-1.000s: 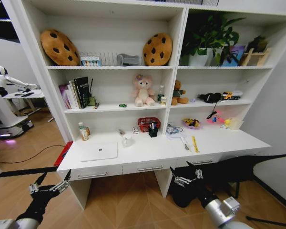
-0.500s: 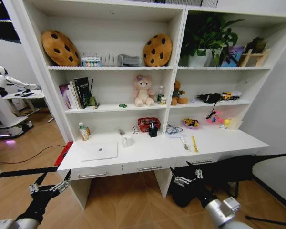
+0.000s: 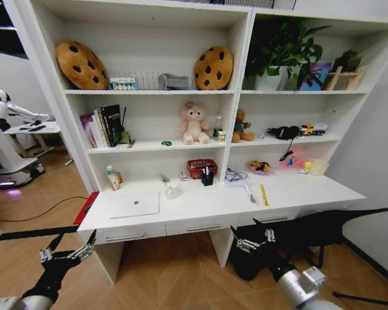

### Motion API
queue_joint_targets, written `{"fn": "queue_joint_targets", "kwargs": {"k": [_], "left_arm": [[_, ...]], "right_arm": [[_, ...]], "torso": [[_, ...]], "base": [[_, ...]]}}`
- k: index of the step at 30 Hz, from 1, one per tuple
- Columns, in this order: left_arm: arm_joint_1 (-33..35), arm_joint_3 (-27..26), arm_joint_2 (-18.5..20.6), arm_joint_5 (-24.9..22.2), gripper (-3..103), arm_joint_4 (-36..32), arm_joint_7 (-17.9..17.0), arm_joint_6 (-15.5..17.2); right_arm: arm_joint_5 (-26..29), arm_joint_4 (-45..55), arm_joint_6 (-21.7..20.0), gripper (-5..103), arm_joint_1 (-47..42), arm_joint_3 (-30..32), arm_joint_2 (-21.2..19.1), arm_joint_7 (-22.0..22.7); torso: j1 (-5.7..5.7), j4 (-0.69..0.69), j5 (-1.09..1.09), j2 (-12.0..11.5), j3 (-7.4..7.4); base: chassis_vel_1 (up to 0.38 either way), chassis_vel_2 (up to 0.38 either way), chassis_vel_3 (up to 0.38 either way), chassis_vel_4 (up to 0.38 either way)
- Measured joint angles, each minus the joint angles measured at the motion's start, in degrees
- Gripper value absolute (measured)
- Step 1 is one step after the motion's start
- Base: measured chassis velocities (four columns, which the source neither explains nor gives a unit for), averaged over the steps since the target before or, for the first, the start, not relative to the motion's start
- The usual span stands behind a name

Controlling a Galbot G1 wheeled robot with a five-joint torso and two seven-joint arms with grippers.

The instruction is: Organize the objects on the table.

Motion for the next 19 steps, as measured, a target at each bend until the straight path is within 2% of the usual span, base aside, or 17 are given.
{"fn": "queue_joint_targets", "kwargs": {"k": [19], "left_arm": [[0.0,0.0,0.0,0.0,100,0.0,0.0,0.0]], "right_arm": [[0.0,0.0,0.0,100,0.0,0.0,0.0,0.0]], "torso": [[0.0,0.0,0.0,0.0,0.0]], "base": [[0.0,0.0,0.0,0.0]]}}
